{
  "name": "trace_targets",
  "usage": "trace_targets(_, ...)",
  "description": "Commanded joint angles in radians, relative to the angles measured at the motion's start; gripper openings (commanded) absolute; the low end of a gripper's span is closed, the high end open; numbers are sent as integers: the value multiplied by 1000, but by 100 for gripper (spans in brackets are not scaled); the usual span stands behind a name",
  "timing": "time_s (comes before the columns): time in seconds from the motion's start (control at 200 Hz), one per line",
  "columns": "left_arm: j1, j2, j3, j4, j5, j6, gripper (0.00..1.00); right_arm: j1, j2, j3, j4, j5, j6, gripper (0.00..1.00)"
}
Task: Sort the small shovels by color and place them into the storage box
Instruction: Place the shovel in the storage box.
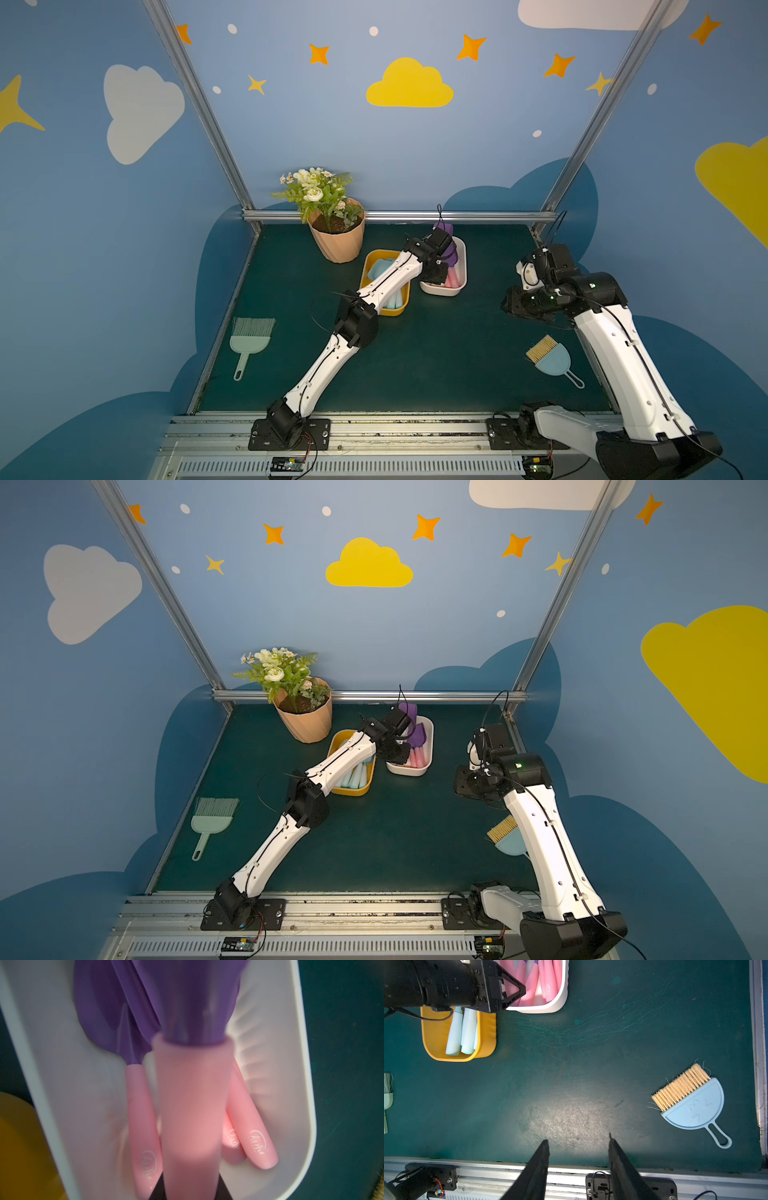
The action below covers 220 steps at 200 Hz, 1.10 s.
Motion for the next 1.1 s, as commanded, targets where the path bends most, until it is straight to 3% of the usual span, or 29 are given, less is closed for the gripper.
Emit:
trace_targets(0.0, 1, 25, -5, -27, 15, -11, 7, -5, -15, -17, 6, 2, -8, 48)
trace_targets(0.696, 15, 59, -4, -48, 50, -30, 15, -12, -18, -15, 1, -3, -12, 48)
trace_targets(1.096, 21, 61, -4, -50, 52, -25, 14, -19, -20, -10, -3, -1, -17, 48)
